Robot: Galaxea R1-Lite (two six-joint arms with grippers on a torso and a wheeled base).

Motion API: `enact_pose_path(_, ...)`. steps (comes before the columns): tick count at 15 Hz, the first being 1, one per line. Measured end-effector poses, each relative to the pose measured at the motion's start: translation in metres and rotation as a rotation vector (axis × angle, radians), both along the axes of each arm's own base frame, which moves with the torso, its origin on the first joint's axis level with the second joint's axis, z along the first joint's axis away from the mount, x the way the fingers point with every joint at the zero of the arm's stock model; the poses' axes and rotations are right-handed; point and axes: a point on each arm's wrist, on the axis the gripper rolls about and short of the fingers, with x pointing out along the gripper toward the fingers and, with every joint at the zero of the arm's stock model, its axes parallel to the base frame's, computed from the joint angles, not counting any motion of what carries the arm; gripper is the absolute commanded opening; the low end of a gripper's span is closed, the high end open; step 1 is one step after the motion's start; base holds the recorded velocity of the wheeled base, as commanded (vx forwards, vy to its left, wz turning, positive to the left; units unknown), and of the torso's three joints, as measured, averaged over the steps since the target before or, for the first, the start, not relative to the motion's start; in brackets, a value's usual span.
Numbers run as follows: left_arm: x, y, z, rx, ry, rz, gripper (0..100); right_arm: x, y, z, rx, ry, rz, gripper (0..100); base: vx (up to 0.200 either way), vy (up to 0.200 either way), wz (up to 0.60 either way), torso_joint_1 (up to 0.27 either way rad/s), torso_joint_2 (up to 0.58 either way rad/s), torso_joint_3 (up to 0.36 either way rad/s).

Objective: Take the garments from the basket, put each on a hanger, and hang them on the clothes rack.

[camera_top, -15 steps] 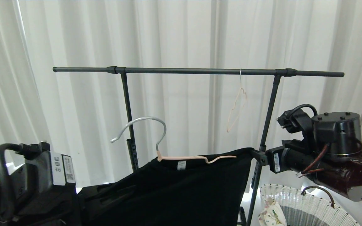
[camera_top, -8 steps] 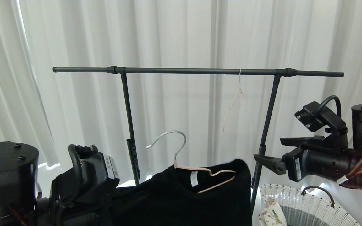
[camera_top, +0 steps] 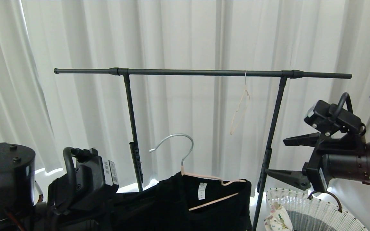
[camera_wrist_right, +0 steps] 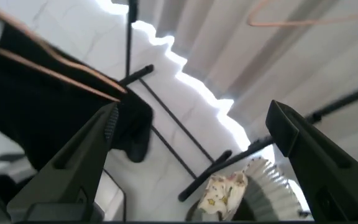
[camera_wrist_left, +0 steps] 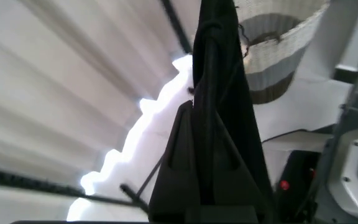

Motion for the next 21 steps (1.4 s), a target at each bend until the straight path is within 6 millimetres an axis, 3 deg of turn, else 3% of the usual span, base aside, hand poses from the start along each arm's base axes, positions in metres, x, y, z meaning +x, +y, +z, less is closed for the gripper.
enact_pose_path(5,-0.004,-0.002,0.005,-0.030,-0.021,-0.059,0,-0.032,0.039,-0.003,-0.040,-0.016,0.282,100,0.000,0.000,0.00,0.000,0.00,0.000)
enact_pose_path(9,-0.011,-0.010,0.007,-0.033,-0.026,-0.124,0,-0.036,0.067,-0.010,-0.105,-0.008,0.400,100,0.000,0.000,0.00,0.000,0.00,0.000)
enact_pose_path(19,-0.018,-0.020,0.010,-0.039,-0.031,-0.193,0,-0.038,0.088,-0.019,-0.176,0.064,0.468,100,0.000,0.000,0.00,0.000,0.00,0.000)
enact_pose_path(20,-0.018,-0.020,0.010,-0.039,-0.032,-0.193,0,-0.038,0.089,-0.020,-0.178,0.065,0.468,0,0.000,0.000,0.00,0.000,0.00,0.000)
enact_pose_path(21,-0.019,-0.020,0.010,-0.039,-0.033,-0.193,0,-0.037,0.089,-0.021,-0.181,0.067,0.465,0,0.000,0.000,0.00,0.000,0.00,0.000)
